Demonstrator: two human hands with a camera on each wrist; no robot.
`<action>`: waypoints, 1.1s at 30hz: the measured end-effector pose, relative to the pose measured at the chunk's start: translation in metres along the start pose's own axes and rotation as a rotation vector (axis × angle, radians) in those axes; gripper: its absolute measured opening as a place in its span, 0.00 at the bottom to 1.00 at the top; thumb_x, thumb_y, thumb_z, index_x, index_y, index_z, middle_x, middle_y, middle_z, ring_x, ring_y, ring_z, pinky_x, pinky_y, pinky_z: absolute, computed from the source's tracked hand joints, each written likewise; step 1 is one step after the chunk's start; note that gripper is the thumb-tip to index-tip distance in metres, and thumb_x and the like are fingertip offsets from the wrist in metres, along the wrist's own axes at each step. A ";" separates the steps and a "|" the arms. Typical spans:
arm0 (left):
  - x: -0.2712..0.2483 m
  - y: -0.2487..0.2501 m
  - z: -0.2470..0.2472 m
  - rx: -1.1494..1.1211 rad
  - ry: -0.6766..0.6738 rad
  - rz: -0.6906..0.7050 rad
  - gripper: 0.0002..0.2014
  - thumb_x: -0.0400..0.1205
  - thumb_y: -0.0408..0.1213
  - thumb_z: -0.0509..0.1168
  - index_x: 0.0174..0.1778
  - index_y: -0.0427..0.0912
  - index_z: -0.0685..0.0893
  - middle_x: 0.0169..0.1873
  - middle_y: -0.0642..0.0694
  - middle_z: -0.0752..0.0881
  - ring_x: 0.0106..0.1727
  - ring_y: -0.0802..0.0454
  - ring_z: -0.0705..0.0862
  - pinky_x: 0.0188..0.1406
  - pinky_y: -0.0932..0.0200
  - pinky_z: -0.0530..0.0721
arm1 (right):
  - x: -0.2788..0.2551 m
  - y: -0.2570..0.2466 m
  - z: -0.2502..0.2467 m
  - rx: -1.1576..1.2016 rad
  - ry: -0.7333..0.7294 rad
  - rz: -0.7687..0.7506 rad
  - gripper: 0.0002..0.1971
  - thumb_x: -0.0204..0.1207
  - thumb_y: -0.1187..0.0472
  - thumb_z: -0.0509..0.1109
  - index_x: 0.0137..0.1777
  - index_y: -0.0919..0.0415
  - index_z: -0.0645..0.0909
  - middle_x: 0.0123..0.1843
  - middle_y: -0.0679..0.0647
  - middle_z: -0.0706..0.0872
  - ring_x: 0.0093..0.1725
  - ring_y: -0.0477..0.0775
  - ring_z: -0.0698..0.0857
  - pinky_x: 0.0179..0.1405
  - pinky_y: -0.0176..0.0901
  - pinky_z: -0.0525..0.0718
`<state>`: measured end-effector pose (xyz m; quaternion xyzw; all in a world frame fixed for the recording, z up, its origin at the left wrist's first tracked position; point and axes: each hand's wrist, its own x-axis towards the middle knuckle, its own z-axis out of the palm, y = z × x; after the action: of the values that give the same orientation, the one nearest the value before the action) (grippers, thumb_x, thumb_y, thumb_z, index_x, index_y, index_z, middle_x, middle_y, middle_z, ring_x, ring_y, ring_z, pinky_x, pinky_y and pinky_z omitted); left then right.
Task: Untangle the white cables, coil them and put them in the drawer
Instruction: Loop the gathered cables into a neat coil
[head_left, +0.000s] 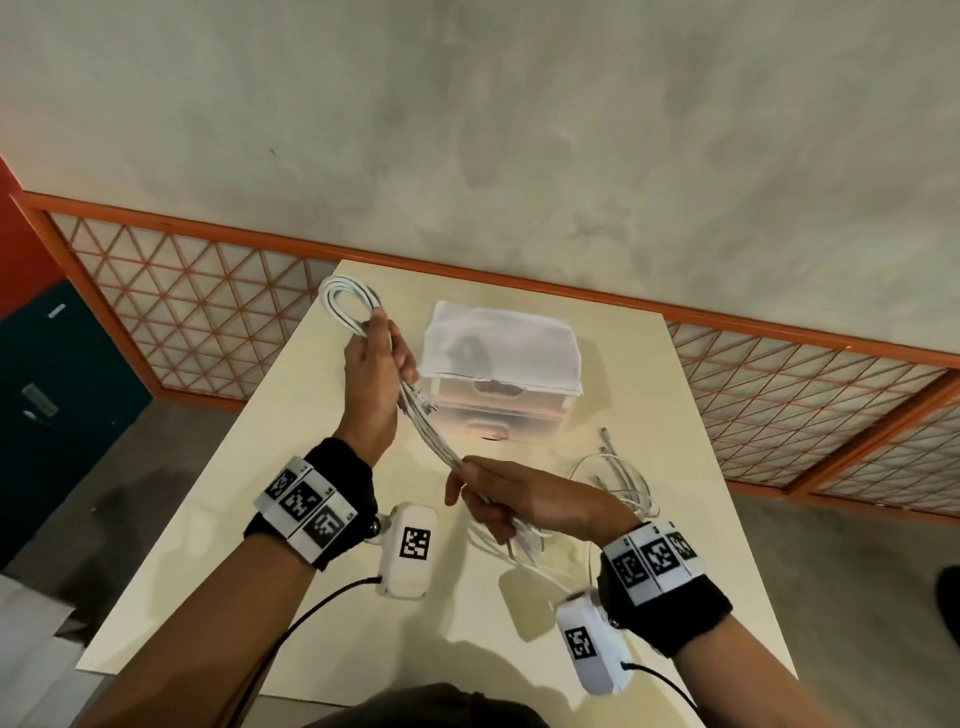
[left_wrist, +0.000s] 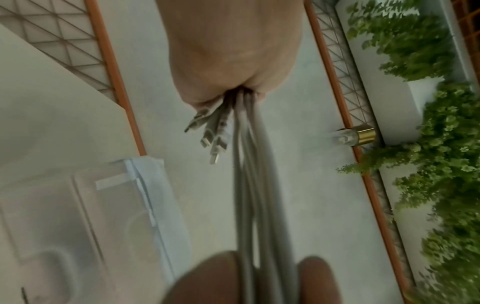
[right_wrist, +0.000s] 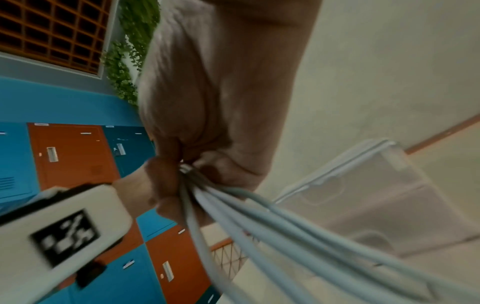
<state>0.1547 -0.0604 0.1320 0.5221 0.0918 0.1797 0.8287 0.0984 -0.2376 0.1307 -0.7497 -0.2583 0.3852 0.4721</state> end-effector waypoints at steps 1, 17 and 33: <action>-0.001 -0.001 -0.001 0.017 -0.010 0.009 0.21 0.89 0.43 0.51 0.28 0.45 0.69 0.15 0.56 0.65 0.16 0.59 0.65 0.18 0.65 0.66 | -0.003 0.002 -0.004 -0.030 -0.008 0.017 0.20 0.87 0.48 0.49 0.56 0.61 0.77 0.31 0.50 0.68 0.28 0.48 0.71 0.35 0.35 0.76; -0.029 0.003 0.027 0.276 -0.522 -0.142 0.17 0.89 0.43 0.53 0.35 0.41 0.69 0.20 0.54 0.64 0.20 0.58 0.65 0.20 0.68 0.66 | -0.026 -0.054 -0.060 -0.629 0.592 -0.198 0.05 0.72 0.60 0.76 0.46 0.57 0.88 0.36 0.41 0.86 0.37 0.31 0.82 0.38 0.21 0.74; -0.049 0.012 0.033 0.331 -0.712 -0.281 0.31 0.90 0.43 0.49 0.18 0.47 0.77 0.17 0.48 0.79 0.18 0.52 0.76 0.27 0.59 0.80 | -0.006 -0.065 -0.057 -0.816 0.546 -0.374 0.25 0.61 0.64 0.83 0.41 0.57 0.65 0.40 0.39 0.66 0.36 0.39 0.70 0.36 0.26 0.69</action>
<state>0.1189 -0.1025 0.1553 0.6600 -0.1023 -0.1441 0.7302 0.1403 -0.2437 0.2059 -0.8868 -0.3842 -0.0470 0.2524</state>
